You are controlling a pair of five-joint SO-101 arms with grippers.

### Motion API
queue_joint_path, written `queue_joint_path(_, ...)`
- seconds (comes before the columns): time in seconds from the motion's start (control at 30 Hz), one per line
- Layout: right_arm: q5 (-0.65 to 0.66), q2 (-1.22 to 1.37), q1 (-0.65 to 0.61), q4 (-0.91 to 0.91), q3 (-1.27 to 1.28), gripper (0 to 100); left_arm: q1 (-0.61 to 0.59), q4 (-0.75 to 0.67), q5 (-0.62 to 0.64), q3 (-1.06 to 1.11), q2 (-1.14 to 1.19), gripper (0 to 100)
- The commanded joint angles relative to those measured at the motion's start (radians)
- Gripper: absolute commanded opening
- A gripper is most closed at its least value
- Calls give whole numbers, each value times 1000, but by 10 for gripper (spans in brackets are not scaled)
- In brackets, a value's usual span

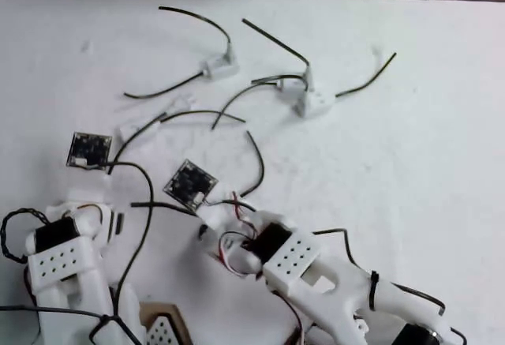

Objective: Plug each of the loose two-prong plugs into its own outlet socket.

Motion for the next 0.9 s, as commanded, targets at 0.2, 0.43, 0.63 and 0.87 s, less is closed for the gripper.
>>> queue_joint_path(0.2,3,-28,-8,225,-150,168,-7,-17,-8,2,-21,207)
queue_joint_path(0.43,224,-68,-2,518,-313,283,-7,-17,-9,5,-21,207)
queue_joint_path(0.63,537,-67,73,545,-313,293,-7,-17,-9,5,-21,207)
queue_joint_path(0.87,713,-56,81,527,-313,293,-7,-17,-9,5,-21,207)
